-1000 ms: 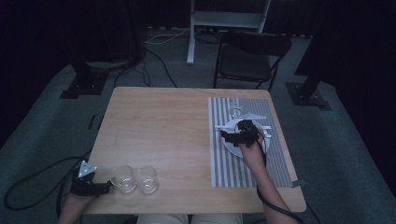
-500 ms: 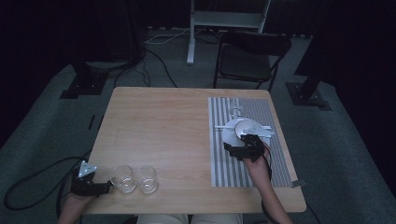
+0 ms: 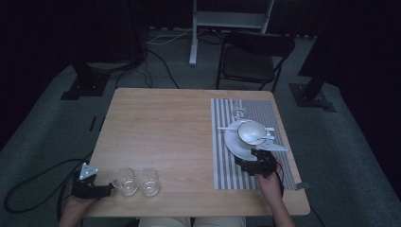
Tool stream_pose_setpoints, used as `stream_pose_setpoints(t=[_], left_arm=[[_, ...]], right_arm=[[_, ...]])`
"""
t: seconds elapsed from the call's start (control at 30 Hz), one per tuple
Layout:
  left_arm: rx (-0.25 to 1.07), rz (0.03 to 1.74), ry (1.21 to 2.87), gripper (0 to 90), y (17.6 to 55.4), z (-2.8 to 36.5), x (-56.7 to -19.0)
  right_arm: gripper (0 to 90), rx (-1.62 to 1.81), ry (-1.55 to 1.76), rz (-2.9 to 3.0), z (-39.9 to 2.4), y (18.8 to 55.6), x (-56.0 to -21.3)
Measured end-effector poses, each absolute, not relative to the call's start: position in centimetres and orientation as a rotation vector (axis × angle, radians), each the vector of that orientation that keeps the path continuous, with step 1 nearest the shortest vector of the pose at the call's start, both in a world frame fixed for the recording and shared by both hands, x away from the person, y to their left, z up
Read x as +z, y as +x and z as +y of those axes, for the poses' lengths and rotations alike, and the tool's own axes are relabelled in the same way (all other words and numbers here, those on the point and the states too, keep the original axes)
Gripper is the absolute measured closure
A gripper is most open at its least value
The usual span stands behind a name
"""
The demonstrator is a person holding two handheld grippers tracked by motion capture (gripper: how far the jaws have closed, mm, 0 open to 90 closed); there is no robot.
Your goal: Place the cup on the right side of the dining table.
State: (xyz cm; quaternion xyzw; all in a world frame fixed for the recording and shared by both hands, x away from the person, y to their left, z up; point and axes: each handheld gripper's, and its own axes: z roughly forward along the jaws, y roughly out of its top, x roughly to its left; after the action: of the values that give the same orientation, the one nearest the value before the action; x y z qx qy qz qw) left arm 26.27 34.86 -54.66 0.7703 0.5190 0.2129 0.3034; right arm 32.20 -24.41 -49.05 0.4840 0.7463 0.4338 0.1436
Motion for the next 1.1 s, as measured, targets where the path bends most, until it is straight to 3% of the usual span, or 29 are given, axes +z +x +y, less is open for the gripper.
stream_pose_setpoints(t=[1.1], left_arm=[[0.565, 1.375, 2.042, 2.5, 26.3, 34.9, -54.7]], right_arm=[[13.0, 1.172, 1.595, 1.918, -34.3, 25.2, -54.0]])
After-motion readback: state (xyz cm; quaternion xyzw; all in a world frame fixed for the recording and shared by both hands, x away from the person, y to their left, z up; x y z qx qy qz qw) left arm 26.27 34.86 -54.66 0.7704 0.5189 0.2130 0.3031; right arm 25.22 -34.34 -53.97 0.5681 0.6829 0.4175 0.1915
